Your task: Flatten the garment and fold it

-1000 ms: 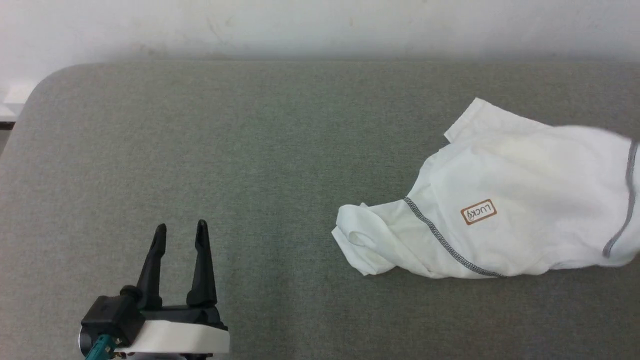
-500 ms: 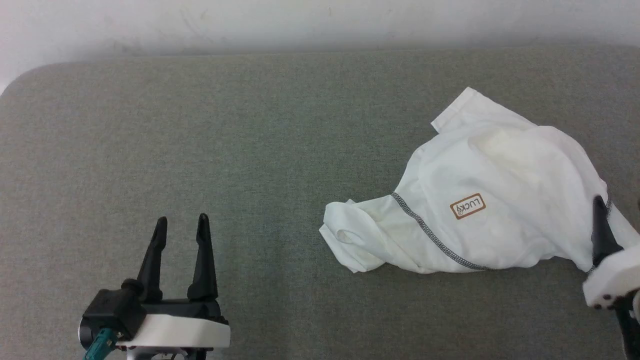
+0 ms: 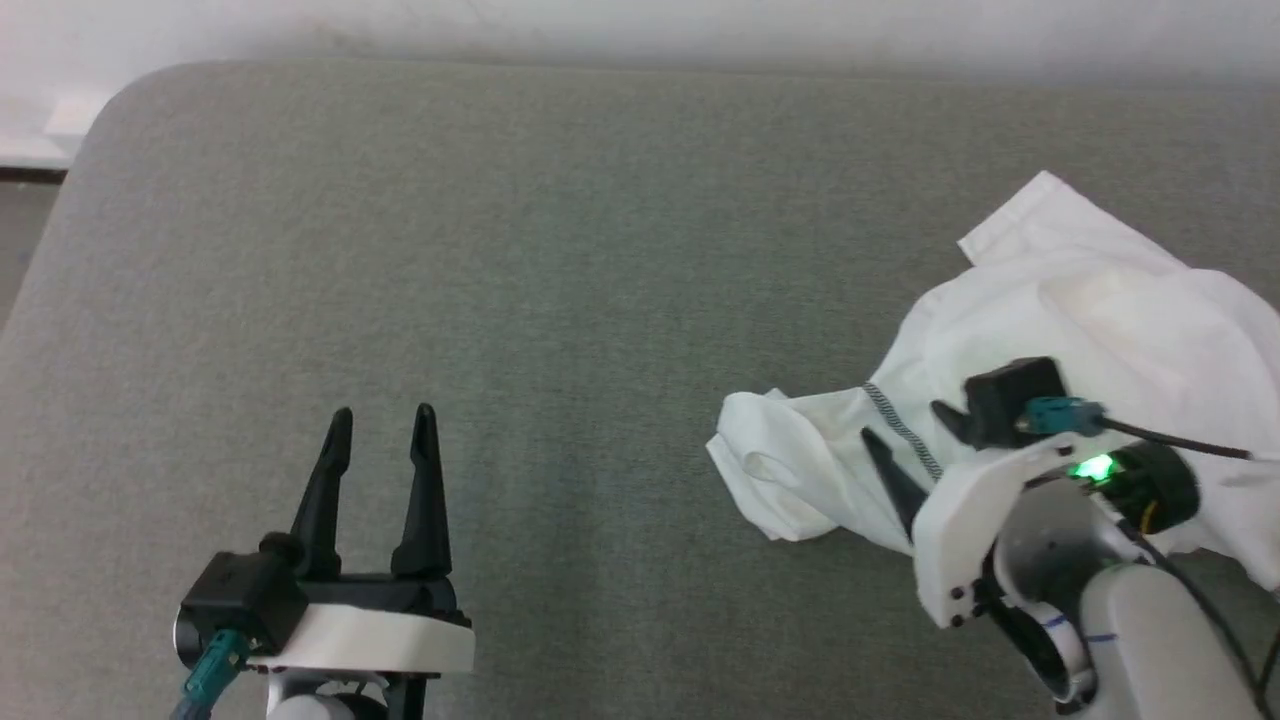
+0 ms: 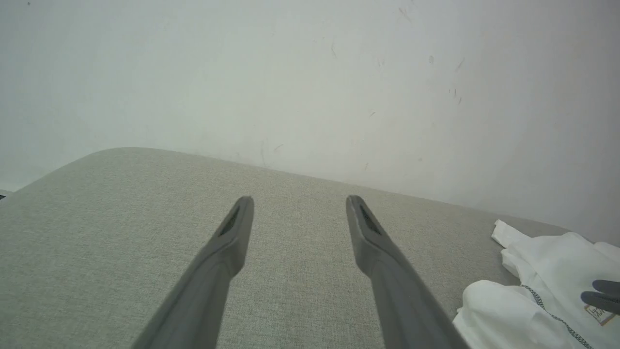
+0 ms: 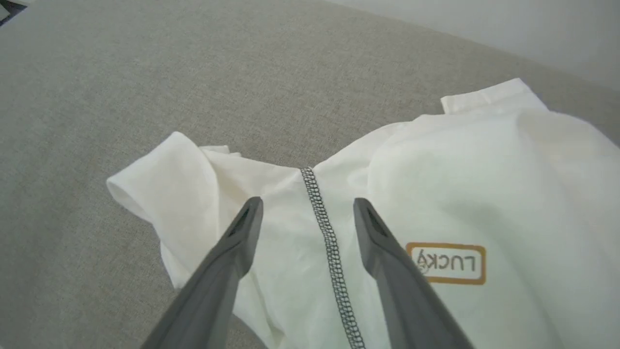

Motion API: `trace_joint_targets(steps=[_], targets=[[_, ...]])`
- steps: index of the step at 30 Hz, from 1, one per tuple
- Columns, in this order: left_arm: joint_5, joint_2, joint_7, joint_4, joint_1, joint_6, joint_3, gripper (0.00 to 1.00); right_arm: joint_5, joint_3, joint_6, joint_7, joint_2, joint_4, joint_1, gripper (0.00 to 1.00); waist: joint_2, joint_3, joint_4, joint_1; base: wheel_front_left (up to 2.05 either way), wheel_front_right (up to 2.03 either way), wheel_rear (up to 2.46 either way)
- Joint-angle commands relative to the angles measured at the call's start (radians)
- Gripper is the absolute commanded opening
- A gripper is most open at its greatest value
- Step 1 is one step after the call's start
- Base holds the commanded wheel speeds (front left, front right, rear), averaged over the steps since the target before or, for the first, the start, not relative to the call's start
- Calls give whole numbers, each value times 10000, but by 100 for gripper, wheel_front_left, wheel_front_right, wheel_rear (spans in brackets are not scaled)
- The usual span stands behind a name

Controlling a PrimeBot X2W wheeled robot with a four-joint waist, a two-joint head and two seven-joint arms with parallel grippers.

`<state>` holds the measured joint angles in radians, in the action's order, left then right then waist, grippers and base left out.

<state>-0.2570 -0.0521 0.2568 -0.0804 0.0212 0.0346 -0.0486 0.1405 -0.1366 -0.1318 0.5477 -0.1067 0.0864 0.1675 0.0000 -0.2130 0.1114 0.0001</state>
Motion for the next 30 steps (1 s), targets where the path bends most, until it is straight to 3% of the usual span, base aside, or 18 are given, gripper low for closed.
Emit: trace_joint_targets(steps=[1,10,11,12,13,22,30], targets=[[-92,13,49,61,-172,63,-34,100,96,-311,11,126,-140,-269,269,100,0,-369,555,-1,0,0,0],[-357,16,49,292,-453,60,-180,100,499,-1829,11,895,-616,-2428,921,100,0,-645,1482,-1,0,0,0],[-381,17,49,306,-476,49,-209,100,436,-1890,11,861,-663,-2623,1003,81,0,-650,1548,-1,0,0,0],[-397,17,49,317,-493,28,-224,100,361,-1910,11,787,-684,-2797,1083,24,0,-643,1586,-1,0,0,0],[-418,17,49,322,-501,3,-228,100,319,-1898,11,711,-673,-2953,1155,2,0,-628,1615,-1,0,0,0],[-516,17,49,370,-393,-126,-232,100,286,-2098,11,-363,-537,-2587,2801,0,0,-198,1520,-1,0,0,0],[-548,18,49,417,-369,-150,-271,100,1128,-4002,11,-1297,344,-2329,4808,0,0,-12,1564,-1,0,0,0]])
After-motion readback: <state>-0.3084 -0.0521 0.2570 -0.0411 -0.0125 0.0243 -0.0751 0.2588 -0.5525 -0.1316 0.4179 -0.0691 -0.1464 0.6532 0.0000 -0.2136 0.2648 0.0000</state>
